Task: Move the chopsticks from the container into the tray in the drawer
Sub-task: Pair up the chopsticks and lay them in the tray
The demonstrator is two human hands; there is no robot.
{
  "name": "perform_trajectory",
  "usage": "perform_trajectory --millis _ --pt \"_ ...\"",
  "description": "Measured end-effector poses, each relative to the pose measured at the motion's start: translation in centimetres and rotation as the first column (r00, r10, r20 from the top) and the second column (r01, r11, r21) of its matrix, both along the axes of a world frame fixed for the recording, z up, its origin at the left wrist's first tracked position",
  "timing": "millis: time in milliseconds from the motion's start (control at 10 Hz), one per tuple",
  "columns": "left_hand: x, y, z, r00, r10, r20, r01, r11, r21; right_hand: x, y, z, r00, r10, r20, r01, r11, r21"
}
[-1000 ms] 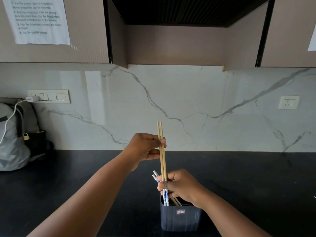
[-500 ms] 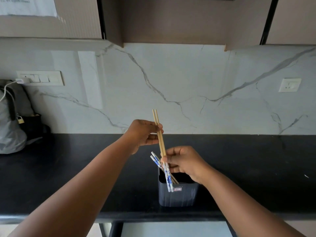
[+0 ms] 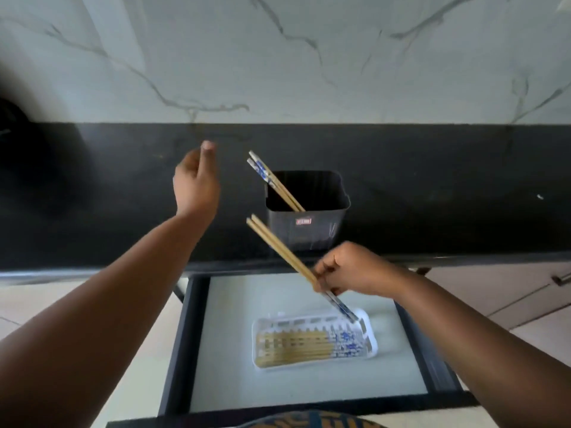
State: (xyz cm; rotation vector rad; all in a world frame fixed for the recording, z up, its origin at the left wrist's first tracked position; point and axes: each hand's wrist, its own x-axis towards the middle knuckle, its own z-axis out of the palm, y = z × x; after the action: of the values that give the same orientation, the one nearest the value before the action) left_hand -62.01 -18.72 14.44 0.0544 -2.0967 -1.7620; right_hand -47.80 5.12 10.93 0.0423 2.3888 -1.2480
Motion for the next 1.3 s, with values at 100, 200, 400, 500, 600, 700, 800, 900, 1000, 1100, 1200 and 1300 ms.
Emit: perform_trajectory --millis 100,200,400,500,600,700,800,900,1000,1100,1200,1300 --pt "0.1 -1.3 -6.9 0.987 -0.064 0.144 0.136 0.808 -0.573 1.3 0.4 -4.0 0.979 0.184 0.089 -0.202 0.933 0.297" --pt "1.1 -1.6 -11.9 0.922 0.043 0.385 0.339 0.392 -0.855 2.1 -0.3 -8.1 0.939 0.313 0.145 -0.344 0.818 0.461" --pt "0.7 -2.1 -13.5 0.934 0.045 0.354 0.329 0.274 -0.904 3.1 -1.5 -13.6 0.87 0.46 0.18 -0.427 0.519 0.741" --pt "0.8 -2.1 -13.5 0.937 0.054 0.346 0.32 0.27 -0.908 3.3 -1.8 -15.2 0.868 0.473 0.152 -0.411 0.512 0.754" --pt "0.9 -2.1 -13.3 0.941 0.052 0.334 0.308 0.273 -0.911 3.1 -1.7 -16.4 0.875 0.468 0.128 -0.391 0.524 0.757" --pt "1.0 -2.1 -13.2 0.942 0.057 0.331 0.305 0.265 -0.915 2.8 -1.4 -17.0 0.869 0.478 0.126 -0.393 0.513 0.764" --pt "1.0 -2.1 -13.2 0.942 0.057 0.33 0.305 0.264 -0.915 2.9 -1.3 -17.8 0.87 0.471 0.144 -0.39 0.48 0.786" --pt "1.0 -2.1 -13.3 0.943 0.053 0.33 0.305 0.268 -0.914 3.1 -1.1 -18.8 0.864 0.479 0.156 -0.382 0.421 0.822" --pt "1.0 -2.1 -13.4 0.945 0.047 0.324 0.301 0.264 -0.916 3.3 -0.8 -19.8 0.864 0.481 0.148 -0.368 0.402 0.838" --pt "1.0 -2.1 -13.5 0.946 0.048 0.322 0.299 0.264 -0.917 3.6 -0.8 -20.3 0.862 0.492 0.119 -0.345 0.399 0.85" --pt "0.9 -2.2 -13.5 0.947 0.046 0.318 0.296 0.261 -0.919 3.9 -0.8 -20.5 0.866 0.493 0.088 -0.327 0.424 0.845" --pt "0.9 -2.2 -13.5 0.947 0.045 0.317 0.295 0.264 -0.919 4.0 -0.9 -20.1 0.863 0.491 0.115 -0.359 0.437 0.825"
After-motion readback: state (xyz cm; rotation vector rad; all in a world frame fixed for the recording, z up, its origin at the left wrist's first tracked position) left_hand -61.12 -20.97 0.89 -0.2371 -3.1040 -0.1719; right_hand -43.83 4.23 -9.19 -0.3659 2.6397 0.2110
